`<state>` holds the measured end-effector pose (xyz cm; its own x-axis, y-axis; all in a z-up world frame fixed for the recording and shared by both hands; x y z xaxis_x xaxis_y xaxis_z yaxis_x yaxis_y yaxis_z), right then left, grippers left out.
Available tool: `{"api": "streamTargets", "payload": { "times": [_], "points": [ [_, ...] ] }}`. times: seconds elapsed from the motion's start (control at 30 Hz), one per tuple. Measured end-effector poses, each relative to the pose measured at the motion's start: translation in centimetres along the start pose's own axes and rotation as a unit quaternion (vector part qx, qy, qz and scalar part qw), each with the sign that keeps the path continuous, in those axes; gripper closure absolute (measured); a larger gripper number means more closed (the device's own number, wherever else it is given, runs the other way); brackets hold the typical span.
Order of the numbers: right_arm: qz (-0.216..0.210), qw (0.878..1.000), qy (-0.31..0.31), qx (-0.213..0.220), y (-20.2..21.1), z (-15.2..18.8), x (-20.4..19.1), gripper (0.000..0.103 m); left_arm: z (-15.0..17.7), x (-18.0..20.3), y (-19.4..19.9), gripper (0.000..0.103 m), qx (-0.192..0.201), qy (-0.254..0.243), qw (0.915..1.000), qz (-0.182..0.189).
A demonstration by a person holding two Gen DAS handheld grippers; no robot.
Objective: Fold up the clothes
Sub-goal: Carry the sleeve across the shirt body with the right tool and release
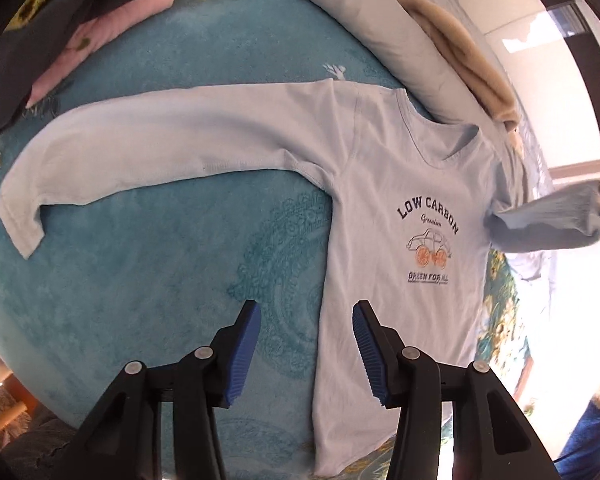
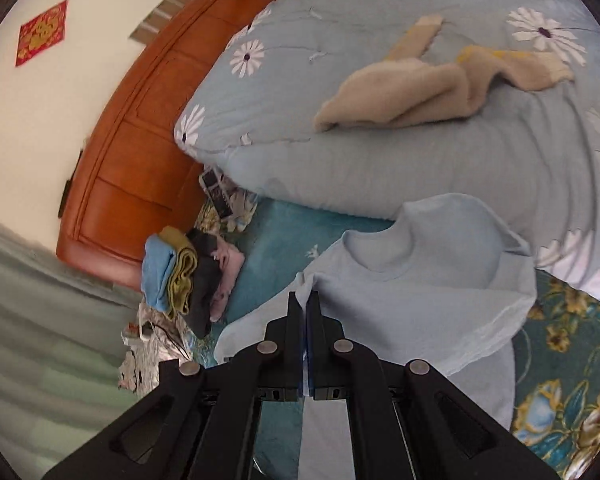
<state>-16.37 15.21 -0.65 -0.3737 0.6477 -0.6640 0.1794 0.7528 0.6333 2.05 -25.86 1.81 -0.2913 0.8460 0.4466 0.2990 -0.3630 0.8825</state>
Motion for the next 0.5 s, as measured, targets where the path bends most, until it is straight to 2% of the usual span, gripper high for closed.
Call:
{"api": "streamTargets", "payload": {
  "times": [0.13, 0.23, 0.37, 0.5],
  "points": [
    [0.002, 0.998, -0.009, -0.059, -9.0, 1.1, -0.9, 0.102, -0.6, -0.7, -1.1, 0.051, -0.007, 0.000, 1.0000, 0.006],
    [0.029, 0.993, 0.000, -0.113, -15.0, 2.9, -0.8, 0.102, -1.6, -0.9, -2.0, 0.051, -0.005, 0.000, 0.9998, 0.019],
    [0.055, 0.986, 0.013, -0.158, -20.2, 5.0, -0.8, 0.102, -3.5, -1.2, -2.9, 0.051, 0.002, -0.001, 0.9992, 0.040],
    [0.077, 0.979, 0.042, -0.183, -23.1, 6.0, -1.0, 0.099, -5.3, -0.9, -4.2, 0.051, 0.003, -0.012, 0.9982, 0.059]
  ]
}}
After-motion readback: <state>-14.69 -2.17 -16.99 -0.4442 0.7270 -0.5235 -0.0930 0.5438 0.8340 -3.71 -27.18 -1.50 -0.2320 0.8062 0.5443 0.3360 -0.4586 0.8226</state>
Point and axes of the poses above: each gripper's, at about its wrist camera, not at the fingertips, and y roughly against the way its jaws point, x to its right, z to its underside, the point moved 2 cm from there along -y, roughly the way its jaws point, and after that the axes turned 8 degrees about x, right-handed, at the moved point
